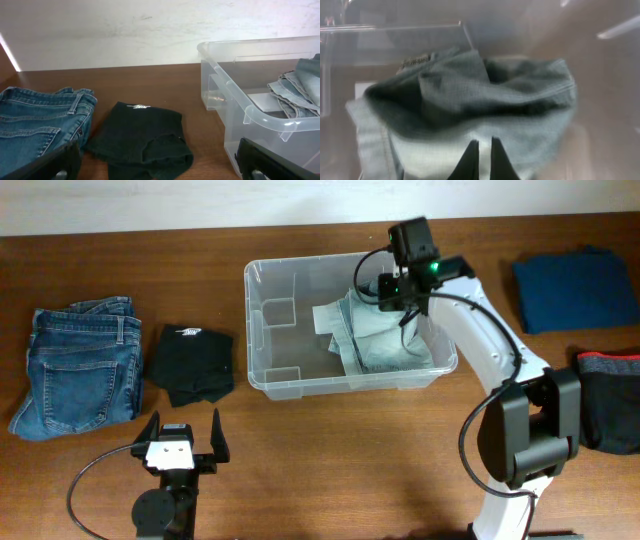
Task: Pack container
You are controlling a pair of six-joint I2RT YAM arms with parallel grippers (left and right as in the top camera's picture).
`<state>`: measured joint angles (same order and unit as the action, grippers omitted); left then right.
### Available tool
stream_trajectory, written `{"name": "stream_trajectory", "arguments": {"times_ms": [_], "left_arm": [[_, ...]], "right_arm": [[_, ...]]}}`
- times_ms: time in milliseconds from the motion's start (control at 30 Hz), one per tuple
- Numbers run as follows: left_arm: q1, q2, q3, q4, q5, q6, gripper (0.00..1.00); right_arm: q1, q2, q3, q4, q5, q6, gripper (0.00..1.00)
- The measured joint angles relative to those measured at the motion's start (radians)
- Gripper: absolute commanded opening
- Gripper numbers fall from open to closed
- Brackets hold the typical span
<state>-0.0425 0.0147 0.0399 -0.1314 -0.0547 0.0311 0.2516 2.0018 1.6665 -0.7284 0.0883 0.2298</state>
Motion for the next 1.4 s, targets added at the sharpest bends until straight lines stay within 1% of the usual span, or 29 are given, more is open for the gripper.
{"name": "stream_trajectory", "arguments": {"times_ms": [233,300,433,633,800,1000,1200,1300,1400], "left_arm": [[0.000,0.000,0.000,0.000,0.000,0.000,0.99],[0.000,0.000,0.000,0.000,0.000,0.000,0.99],[0.000,0.000,0.000,0.000,0.000,0.000,0.99],[0.000,0.000,0.000,0.000,0.000,0.000,0.99],[0.000,0.000,0.000,0.000,0.000,0.000,0.99],[0.000,0.000,0.000,0.000,0.000,0.000,0.99],[0.000,0.000,0.000,0.000,0.000,0.000,0.99],[0.000,0.000,0.000,0.000,0.000,0.000,1.00],[0.000,0.000,0.000,0.000,0.000,0.000,0.99]], "right_arm": [[0.000,0.013,-0.257,0.440,0.000,0.004,0.04],[0.000,0.029,-0.305,0.526,0.000,0.005,0.04],[0.000,0.080,-0.341,0.602,0.005,0.005,0.04],[0.000,0.084,-0.337,0.599,0.008,0.005,0.04],[0.000,0.072,-0.296,0.491,0.004,0.005,0.04],[0.000,-0.023,-0.195,0.212,-0.003,0.006,0.05],[0.000,-0.215,0.013,-0.111,-0.003,0.006,0.04],[0.000,-0.278,0.044,-0.208,-0.005,0.006,0.04],[0.000,-0.277,0.044,-0.286,-0.020,0.006,0.04]]}}
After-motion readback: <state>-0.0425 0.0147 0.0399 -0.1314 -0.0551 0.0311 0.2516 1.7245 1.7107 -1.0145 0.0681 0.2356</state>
